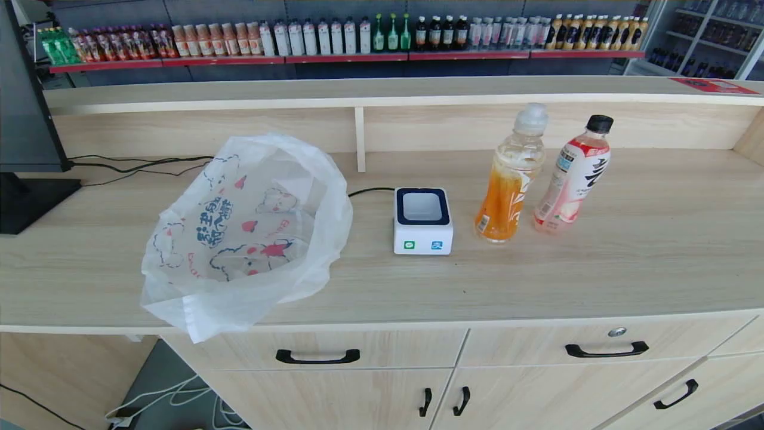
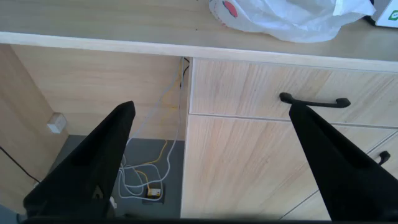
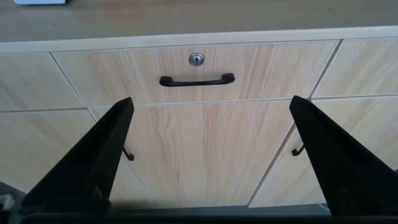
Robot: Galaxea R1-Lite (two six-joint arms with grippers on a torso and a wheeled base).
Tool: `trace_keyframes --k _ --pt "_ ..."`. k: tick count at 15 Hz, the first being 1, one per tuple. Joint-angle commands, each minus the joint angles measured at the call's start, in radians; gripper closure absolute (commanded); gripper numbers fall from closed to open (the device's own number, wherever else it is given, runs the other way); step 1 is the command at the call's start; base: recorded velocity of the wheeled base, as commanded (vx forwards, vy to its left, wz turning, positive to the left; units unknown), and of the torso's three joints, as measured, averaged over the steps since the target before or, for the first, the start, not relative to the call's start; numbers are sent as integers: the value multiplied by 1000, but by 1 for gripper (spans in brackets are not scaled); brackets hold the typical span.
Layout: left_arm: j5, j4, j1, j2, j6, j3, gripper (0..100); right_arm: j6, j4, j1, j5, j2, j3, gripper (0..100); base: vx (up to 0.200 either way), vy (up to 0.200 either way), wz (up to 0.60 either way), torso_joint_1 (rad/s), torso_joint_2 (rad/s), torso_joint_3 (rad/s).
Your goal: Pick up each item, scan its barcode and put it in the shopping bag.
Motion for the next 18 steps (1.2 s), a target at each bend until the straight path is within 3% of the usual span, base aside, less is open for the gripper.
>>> trace_keyframes --k 1,3,5,7,8,9,10,11,13,15,18 --pt "0 0 0 0 0 0 0 -7 -7 0 7 0 0 0 0 0 0 0 0 0" --pt "0 0 0 0 0 0 0 -35 17 5 66 54 -104 0 0 0 0 0 0 0" --pt "0 0 0 0 0 0 0 -61 4 6 144 275 -302 0 0 0 0 0 0 0" --pt "0 0 0 0 0 0 0 -61 -59 6 147 407 -394 0 0 0 0 0 0 0" --pt "0 0 0 0 0 0 0 -66 -142 6 147 491 -428 0 0 0 0 0 0 0" --pt "0 0 0 0 0 0 0 -119 -467 23 147 712 -420 0 0 0 0 0 0 0" --pt "0 0 0 0 0 0 0 -119 -588 37 147 781 -400 0 0 0 0 0 0 0" --pt "0 0 0 0 0 0 0 -119 -826 63 145 943 -391 0 0 0 0 0 0 0" --pt "0 0 0 0 0 0 0 -115 -1102 108 149 1149 -437 0 0 0 0 0 0 0" --pt "0 0 0 0 0 0 0 -86 -1219 160 149 1276 -495 0 0 0 0 0 0 0" --pt "0 0 0 0 0 0 0 -84 -1222 195 150 1339 -551 0 0 0 0 0 0 0"
